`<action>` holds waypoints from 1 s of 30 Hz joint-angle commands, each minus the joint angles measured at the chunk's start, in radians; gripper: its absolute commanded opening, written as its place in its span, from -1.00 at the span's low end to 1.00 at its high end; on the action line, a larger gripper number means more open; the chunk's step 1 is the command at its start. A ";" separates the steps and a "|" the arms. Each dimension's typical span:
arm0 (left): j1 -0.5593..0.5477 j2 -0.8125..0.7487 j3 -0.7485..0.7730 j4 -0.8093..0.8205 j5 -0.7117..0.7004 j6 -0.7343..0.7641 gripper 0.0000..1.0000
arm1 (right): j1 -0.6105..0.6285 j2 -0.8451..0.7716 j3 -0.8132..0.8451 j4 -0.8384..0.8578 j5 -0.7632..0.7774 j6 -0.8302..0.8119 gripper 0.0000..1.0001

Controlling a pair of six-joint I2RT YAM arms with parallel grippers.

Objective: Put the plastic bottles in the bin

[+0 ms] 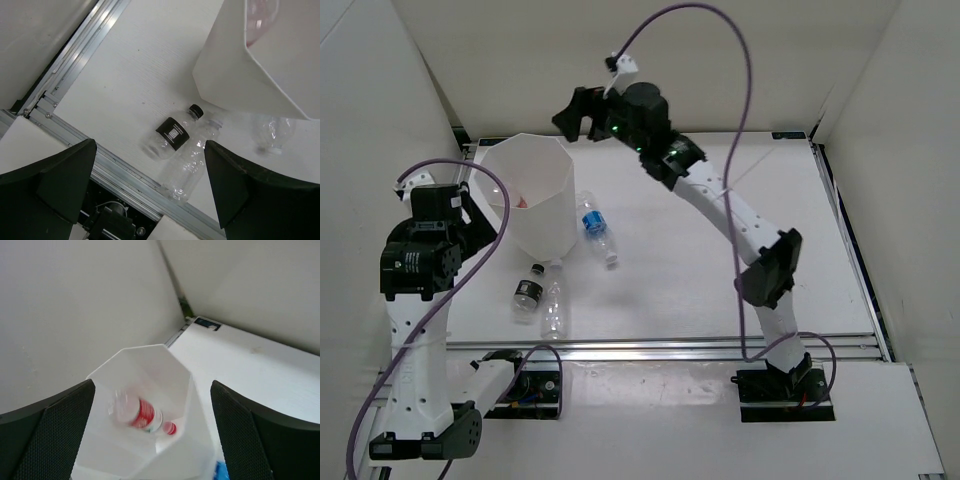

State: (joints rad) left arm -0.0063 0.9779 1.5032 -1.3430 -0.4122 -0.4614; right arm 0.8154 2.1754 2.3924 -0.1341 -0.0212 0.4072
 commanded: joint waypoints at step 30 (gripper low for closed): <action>-0.004 -0.225 -0.282 -0.035 -0.102 -0.313 1.00 | -0.262 0.228 -0.272 -0.292 -0.646 0.126 1.00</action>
State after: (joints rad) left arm -0.0071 0.7555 1.2446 -1.3411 -0.4843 -0.7425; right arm 0.5587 2.3875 2.0869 -0.4347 -0.6060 0.5400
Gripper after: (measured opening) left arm 1.000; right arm 0.998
